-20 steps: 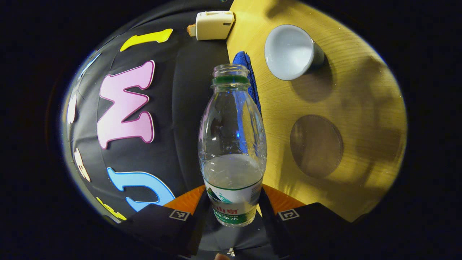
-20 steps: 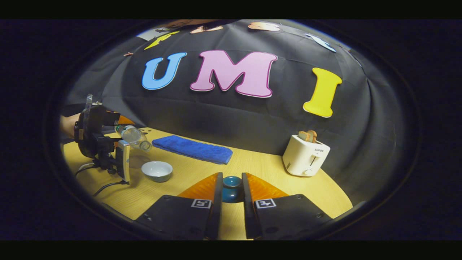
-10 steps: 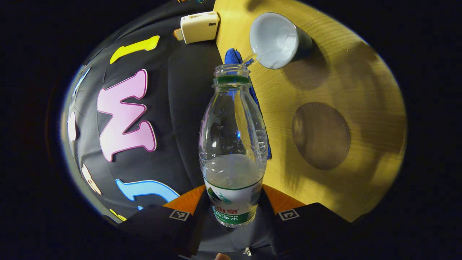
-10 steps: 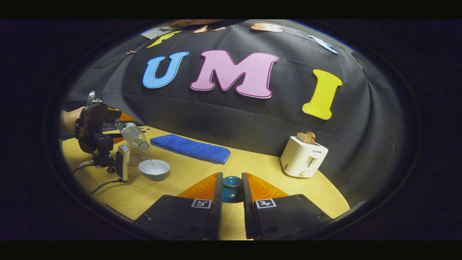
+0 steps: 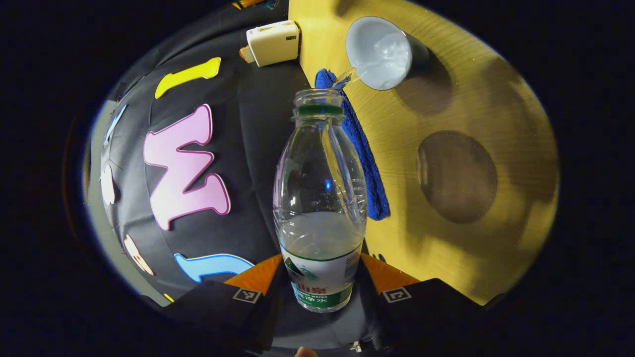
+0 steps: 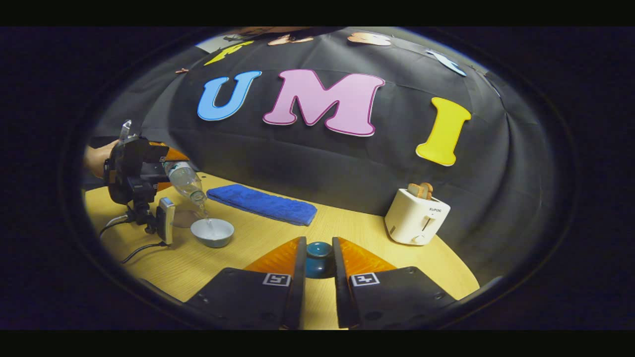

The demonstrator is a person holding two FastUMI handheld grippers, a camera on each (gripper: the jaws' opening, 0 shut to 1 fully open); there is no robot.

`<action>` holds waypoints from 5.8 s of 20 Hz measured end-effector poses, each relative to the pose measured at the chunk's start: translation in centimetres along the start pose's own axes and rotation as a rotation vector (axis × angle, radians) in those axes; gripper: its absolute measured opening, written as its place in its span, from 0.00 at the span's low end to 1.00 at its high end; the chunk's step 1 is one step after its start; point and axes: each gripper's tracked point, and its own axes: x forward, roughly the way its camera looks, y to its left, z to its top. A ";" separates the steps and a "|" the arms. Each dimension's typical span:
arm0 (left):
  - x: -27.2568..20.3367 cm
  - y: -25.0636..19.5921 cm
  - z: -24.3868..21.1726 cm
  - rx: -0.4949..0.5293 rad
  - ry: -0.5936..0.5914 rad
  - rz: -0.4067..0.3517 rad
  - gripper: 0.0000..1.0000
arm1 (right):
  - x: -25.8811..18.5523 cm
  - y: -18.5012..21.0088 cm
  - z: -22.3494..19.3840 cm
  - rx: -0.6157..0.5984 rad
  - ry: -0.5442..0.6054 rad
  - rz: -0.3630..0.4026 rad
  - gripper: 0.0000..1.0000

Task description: Open the teacup lid with one hand, grasp the water bottle and pour water into the teacup with the other hand; after pouring, place the water bottle on the coaster and then close the teacup lid.

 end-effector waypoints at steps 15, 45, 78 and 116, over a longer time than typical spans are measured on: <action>1.3 5.3 0.2 0.177 -0.085 0.189 0.74 | -0.6 -0.1 0.4 -0.014 -0.022 0.007 0.24; 2.2 9.2 2.7 0.276 -0.222 0.353 0.74 | -0.4 -0.6 0.9 -0.025 -0.039 -0.018 0.34; -0.7 0.3 7.8 -1.870 -0.275 -0.441 0.76 | 2.7 6.4 4.1 0.009 -0.033 0.021 0.24; -4.3 -1.0 5.4 -1.792 -0.210 -0.464 0.97 | 7.7 18.1 -0.5 0.115 0.051 0.205 0.77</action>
